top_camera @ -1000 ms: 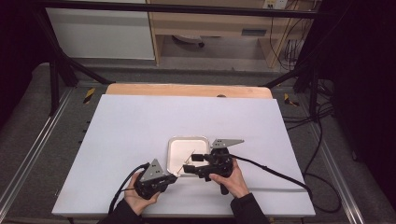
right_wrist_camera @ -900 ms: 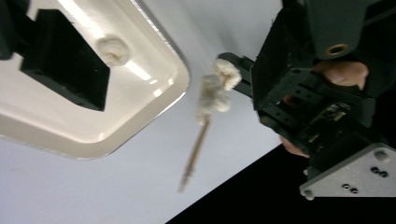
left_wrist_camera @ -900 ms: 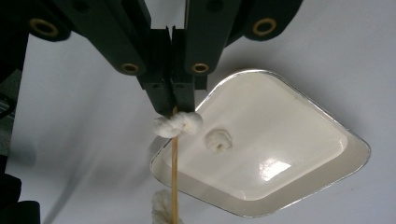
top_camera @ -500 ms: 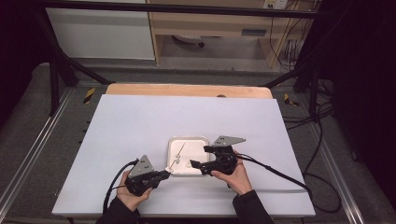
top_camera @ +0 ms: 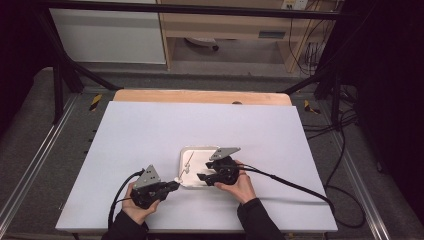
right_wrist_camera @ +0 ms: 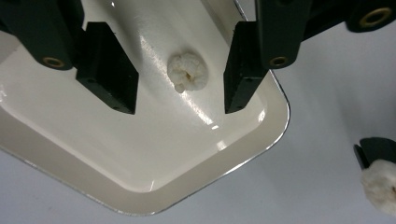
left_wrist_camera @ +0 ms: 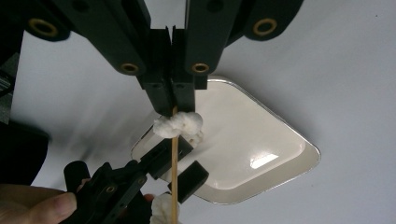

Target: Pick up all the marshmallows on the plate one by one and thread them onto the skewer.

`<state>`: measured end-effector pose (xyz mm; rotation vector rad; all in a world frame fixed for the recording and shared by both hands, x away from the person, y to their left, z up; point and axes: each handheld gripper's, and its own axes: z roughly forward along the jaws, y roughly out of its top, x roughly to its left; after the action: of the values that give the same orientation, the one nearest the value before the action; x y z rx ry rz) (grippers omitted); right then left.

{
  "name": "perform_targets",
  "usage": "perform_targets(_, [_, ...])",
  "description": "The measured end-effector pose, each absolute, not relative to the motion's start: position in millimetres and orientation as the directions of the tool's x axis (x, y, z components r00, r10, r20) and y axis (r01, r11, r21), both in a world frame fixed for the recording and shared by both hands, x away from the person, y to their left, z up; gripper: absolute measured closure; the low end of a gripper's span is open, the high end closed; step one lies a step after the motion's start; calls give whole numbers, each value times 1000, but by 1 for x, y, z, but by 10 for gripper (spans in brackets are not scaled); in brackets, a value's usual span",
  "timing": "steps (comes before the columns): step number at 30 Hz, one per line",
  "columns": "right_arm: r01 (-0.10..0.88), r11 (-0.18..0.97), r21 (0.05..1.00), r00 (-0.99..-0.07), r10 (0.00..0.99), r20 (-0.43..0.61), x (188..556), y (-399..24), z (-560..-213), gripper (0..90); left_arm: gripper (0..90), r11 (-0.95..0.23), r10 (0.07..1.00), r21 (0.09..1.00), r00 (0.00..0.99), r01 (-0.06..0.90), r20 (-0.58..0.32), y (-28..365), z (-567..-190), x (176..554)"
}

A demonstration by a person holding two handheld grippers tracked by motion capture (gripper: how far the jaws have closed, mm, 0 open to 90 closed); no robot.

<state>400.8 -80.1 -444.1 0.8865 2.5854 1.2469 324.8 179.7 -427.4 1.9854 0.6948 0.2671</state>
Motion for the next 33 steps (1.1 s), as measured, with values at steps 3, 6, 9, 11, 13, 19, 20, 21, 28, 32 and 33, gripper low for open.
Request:
perform_targets(3, [441, 506, 741, -825, 554, 113, 401, -78, -450, 516, 884, -367, 589, 852, 802, 373, -97, 180, -427, 324])
perform_targets(6, [421, 522, 742, -833, 545, 90, 400, -78, -452, 567, 884, -369, 588, 852, 803, 372, -96, 180, -427, 323])
perform_targets(9, [403, 534, 743, -841, 537, 71, 400, -78, -452, 621, 884, -366, 588, 853, 803, 372, -98, 180, -427, 324])
perform_targets(11, [394, 537, 746, -841, 538, 57, 399, -78, -452, 663, 884, -364, 588, 853, 802, 373, -99, 180, -427, 324])
perform_targets(13, [385, 542, 747, -843, 535, 46, 399, -78, -452, 678, 884, -366, 588, 853, 803, 372, -98, 180, -427, 324])
perform_targets(19, [407, 521, 751, -835, 545, 75, 398, -79, -449, 705, 884, -365, 585, 855, 805, 369, -98, 180, -427, 323])
perform_targets(20, [408, 513, 756, -835, 544, 82, 397, -80, -446, 706, 884, -364, 584, 855, 806, 368, -98, 180, -427, 323])
perform_targets(21, [412, 505, 758, -835, 542, 93, 397, -82, -443, 706, 885, -364, 584, 856, 806, 367, -97, 180, -427, 323])
perform_targets(28, [423, 424, 801, -832, 532, 158, 392, -97, -417, 708, 884, -368, 575, 857, 812, 362, -96, 179, -426, 322])
perform_targets(32, [439, 346, 829, -826, 518, 221, 389, -109, -400, 708, 884, -371, 568, 858, 818, 354, -92, 177, -426, 321])
perform_targets(33, [440, 323, 838, -825, 513, 236, 388, -112, -396, 708, 885, -372, 565, 858, 820, 353, -92, 177, -426, 321])
